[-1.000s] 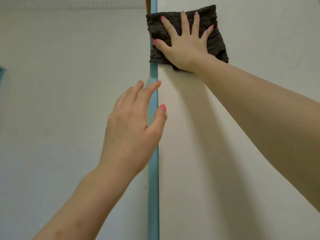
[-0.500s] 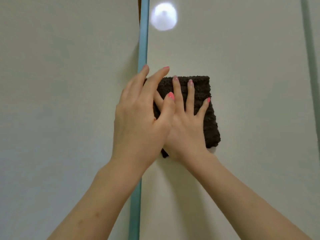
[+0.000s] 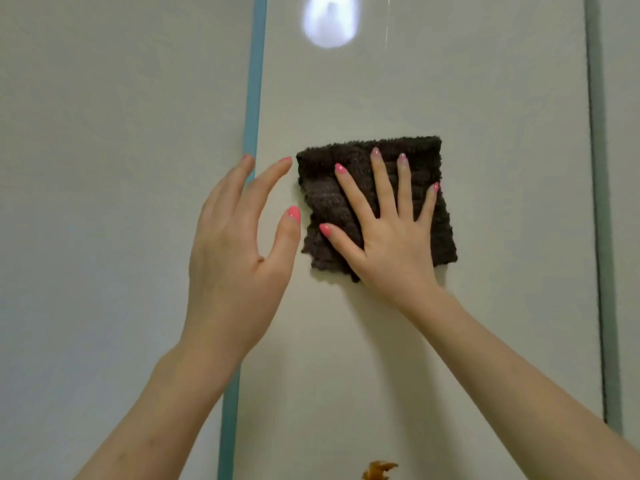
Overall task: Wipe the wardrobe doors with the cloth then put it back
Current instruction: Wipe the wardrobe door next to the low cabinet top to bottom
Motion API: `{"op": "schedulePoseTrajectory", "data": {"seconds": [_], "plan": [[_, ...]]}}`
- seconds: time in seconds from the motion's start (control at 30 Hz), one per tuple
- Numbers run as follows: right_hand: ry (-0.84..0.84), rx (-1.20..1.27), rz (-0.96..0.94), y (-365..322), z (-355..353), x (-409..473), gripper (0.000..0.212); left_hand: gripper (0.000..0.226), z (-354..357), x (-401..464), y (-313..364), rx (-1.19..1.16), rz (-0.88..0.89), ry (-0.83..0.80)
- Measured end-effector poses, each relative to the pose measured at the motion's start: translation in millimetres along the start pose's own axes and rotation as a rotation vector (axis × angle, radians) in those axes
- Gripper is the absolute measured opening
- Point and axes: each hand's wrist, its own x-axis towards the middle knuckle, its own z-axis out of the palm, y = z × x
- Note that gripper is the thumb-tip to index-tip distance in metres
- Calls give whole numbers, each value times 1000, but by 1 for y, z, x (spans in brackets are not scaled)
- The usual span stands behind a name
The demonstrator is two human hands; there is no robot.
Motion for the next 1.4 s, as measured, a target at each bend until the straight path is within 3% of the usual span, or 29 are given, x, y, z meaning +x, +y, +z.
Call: {"op": "schedulePoseTrajectory", "data": {"seconds": [0.17,0.37,0.6,0.73,0.87,1.03,1.13,1.23,1.4], "plan": [[-33,-73,-29,65,-10,-10,60,47,22,-15,13,35,-31,-46],[-73,24,305,166,-34,78,58,46,35,-21,31,48,-53,-52],[16,-17,147,164,-20,6,60,49,64,-33,56,84,-79,-35],[-33,-36,62,171,-18,-80,61,47,81,-47,76,77,-105,-52],[-79,-85,-14,201,-31,-74,72,47,83,-60,83,95,-118,-68],[-23,-124,84,237,-36,5,68,47,78,-64,90,129,-124,-53],[-3,-24,138,239,-33,19,66,47,75,-69,94,133,-122,-41],[11,85,132,229,-28,-7,64,47,78,-74,94,153,-126,-45],[-11,48,146,200,-18,-122,63,48,88,-77,91,178,-167,-45]]}}
